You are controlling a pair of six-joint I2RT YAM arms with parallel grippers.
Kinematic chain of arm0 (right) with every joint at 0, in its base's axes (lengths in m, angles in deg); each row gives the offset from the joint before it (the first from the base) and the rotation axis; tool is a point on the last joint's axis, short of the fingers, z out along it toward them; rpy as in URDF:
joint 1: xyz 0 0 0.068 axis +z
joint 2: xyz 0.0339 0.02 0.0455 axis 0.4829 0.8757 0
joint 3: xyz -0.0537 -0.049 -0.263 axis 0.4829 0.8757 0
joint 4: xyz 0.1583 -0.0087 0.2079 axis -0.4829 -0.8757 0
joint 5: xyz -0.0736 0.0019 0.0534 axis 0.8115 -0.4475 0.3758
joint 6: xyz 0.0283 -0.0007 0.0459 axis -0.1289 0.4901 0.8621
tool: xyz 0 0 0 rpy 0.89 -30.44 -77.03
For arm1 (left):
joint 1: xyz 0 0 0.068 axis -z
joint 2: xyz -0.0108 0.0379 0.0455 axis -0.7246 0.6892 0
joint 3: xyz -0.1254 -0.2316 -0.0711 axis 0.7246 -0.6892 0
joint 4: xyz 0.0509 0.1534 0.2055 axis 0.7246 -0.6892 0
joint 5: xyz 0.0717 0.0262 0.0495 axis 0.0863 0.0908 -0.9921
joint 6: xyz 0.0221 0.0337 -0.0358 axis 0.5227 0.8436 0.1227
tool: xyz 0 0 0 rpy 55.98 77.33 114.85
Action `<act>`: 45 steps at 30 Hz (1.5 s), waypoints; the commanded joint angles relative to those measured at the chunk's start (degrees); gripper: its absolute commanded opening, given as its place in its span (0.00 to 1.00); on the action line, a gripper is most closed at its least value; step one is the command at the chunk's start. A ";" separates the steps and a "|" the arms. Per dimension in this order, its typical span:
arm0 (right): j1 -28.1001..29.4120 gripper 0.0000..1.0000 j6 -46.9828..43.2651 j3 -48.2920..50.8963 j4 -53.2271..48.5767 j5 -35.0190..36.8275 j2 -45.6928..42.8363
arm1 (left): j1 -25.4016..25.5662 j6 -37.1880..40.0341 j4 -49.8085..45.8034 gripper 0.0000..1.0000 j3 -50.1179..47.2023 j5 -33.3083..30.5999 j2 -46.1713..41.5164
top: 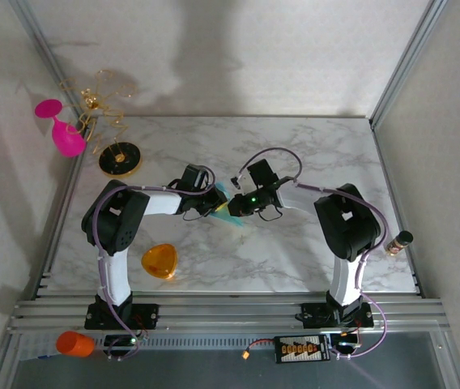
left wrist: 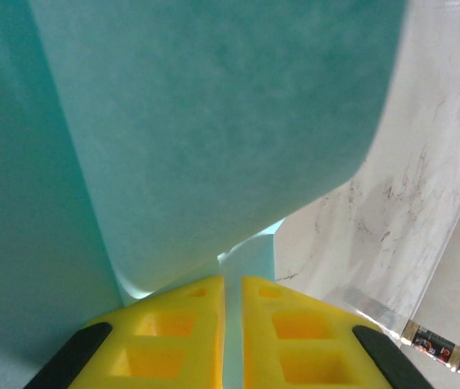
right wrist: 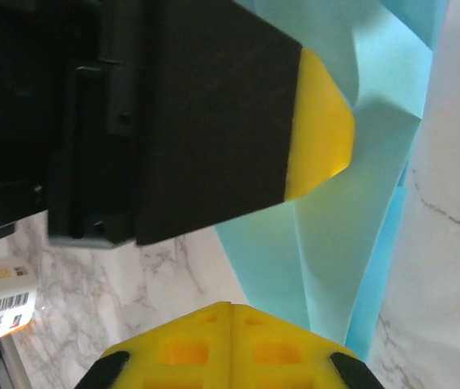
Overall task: Fold a paper plane with a square sheet of paper (pick it up from the middle)
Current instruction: Fourth fold the wing at the center of the table.
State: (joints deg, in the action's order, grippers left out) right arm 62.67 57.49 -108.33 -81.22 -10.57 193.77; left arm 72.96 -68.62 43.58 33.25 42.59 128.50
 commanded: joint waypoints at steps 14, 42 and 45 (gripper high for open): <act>0.17 0.07 0.75 0.18 -1.05 5.40 2.98 | -0.16 -0.27 -6.37 0.15 -1.22 -2.95 3.46; 0.26 0.08 0.24 2.50 -0.35 1.88 1.38 | -0.16 -0.79 -8.40 0.15 -0.60 -3.56 4.11; 0.21 0.08 0.23 2.89 -0.67 3.78 1.99 | -0.16 -0.71 -8.55 0.15 -0.51 -3.47 4.06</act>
State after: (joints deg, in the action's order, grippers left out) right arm 62.67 58.21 -106.32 -81.11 -8.01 195.30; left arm 72.96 -69.08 42.60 33.80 42.59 128.67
